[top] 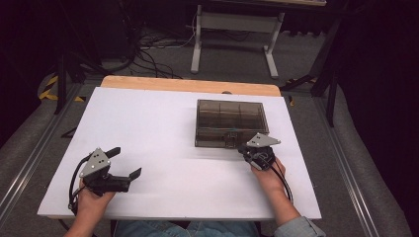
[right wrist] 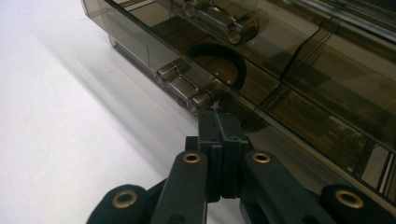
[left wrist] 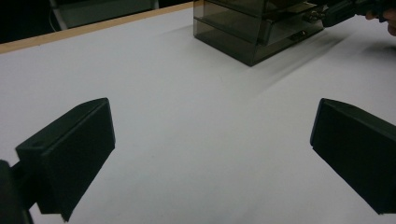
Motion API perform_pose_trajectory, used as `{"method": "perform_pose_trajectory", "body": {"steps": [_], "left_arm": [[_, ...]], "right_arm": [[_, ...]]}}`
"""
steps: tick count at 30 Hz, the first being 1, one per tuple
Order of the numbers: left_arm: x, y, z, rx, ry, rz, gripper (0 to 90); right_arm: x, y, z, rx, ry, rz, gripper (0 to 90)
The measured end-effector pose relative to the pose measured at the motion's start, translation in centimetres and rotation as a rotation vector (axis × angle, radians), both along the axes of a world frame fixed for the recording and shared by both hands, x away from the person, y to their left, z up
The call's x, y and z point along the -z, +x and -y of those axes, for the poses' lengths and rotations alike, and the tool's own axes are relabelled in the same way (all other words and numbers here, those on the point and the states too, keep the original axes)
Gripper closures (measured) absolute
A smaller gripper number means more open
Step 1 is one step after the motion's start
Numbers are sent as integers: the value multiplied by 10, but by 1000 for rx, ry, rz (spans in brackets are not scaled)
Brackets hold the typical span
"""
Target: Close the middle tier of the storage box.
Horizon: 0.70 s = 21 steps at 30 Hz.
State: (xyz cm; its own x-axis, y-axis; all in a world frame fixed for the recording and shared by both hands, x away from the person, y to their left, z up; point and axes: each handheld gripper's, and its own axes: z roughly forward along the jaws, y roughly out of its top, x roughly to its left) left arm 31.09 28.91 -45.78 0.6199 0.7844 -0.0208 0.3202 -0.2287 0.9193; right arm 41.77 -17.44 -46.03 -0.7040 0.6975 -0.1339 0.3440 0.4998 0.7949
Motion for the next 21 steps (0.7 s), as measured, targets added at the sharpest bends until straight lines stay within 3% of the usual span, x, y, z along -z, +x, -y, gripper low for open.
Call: {"method": "perform_pose_trajectory", "body": {"steps": [13,21], "left_arm": [[1,-9,-7,-27,12,0,6],[1,-10,-8,-31,11,1,6]], "right_arm": [[3,11,-5,56,-3,23,900],[3,11,-5,55,-4,20,900]]}}
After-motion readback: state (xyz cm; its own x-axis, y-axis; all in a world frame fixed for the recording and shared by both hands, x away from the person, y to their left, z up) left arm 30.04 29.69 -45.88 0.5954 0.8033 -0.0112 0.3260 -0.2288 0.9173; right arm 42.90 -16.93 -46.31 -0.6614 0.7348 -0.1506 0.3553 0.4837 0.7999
